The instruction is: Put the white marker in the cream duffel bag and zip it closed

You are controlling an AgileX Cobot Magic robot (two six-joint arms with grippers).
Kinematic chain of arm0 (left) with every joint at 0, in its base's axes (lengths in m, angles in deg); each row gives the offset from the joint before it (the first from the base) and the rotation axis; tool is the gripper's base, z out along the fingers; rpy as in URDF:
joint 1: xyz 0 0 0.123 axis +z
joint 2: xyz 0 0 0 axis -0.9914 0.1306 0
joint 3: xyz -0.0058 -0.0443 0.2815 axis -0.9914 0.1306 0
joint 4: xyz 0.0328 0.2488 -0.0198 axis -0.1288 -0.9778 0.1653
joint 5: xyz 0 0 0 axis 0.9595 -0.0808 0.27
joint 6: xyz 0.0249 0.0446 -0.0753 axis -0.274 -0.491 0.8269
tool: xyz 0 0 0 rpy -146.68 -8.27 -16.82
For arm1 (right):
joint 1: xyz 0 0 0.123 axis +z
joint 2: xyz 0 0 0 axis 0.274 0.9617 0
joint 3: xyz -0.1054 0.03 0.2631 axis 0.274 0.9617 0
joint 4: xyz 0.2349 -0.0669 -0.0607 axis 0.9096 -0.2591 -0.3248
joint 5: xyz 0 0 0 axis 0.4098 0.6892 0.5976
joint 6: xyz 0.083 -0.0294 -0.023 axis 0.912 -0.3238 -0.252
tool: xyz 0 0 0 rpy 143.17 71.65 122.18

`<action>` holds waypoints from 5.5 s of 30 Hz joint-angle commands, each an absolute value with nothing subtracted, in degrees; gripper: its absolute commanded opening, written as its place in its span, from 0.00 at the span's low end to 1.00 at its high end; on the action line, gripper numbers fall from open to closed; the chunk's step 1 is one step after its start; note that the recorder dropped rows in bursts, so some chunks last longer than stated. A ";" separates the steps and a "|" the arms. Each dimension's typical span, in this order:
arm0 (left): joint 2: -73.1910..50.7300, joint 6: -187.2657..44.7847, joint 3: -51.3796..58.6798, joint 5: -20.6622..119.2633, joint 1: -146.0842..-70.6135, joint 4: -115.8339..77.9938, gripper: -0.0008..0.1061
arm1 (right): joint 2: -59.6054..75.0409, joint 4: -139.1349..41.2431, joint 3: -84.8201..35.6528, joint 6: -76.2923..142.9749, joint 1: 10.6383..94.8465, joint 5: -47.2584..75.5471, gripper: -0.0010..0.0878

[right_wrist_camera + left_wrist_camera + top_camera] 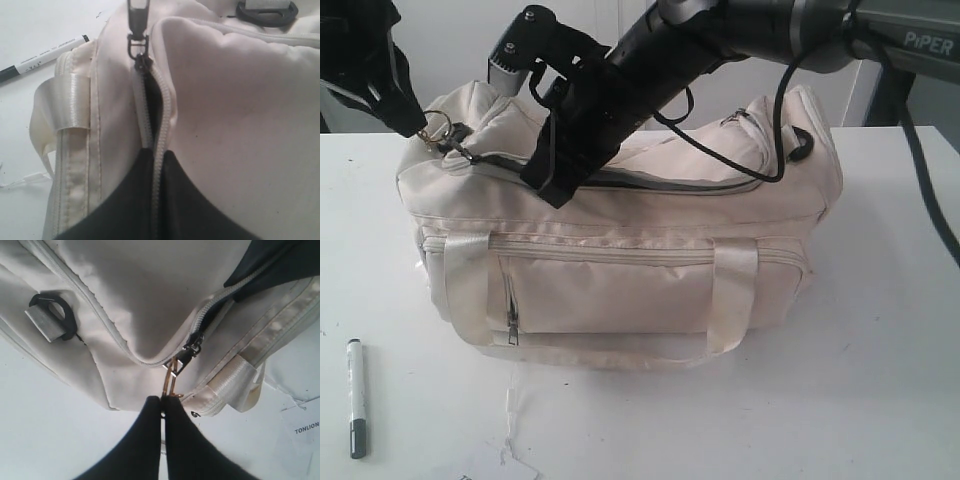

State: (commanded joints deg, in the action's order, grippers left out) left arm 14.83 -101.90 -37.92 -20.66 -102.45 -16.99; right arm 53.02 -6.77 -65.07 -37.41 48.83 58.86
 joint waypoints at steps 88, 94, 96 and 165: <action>23.41 -99.95 -37.92 -8.13 -92.94 -14.83 0.01 | 51.82 -9.70 -65.07 -43.74 48.85 64.15 0.01; 23.27 -99.95 -37.92 -10.86 -92.94 -11.85 0.01 | 51.82 -6.58 -65.07 -43.41 48.85 60.24 0.26; 23.27 -99.95 -37.92 -11.15 -92.94 -11.45 0.01 | 51.82 -2.63 -65.07 -42.66 48.85 58.39 0.45; 25.48 -96.16 -37.92 -1.09 -92.94 -11.28 0.49 | 55.24 -1.68 -66.49 -36.24 56.42 46.81 0.01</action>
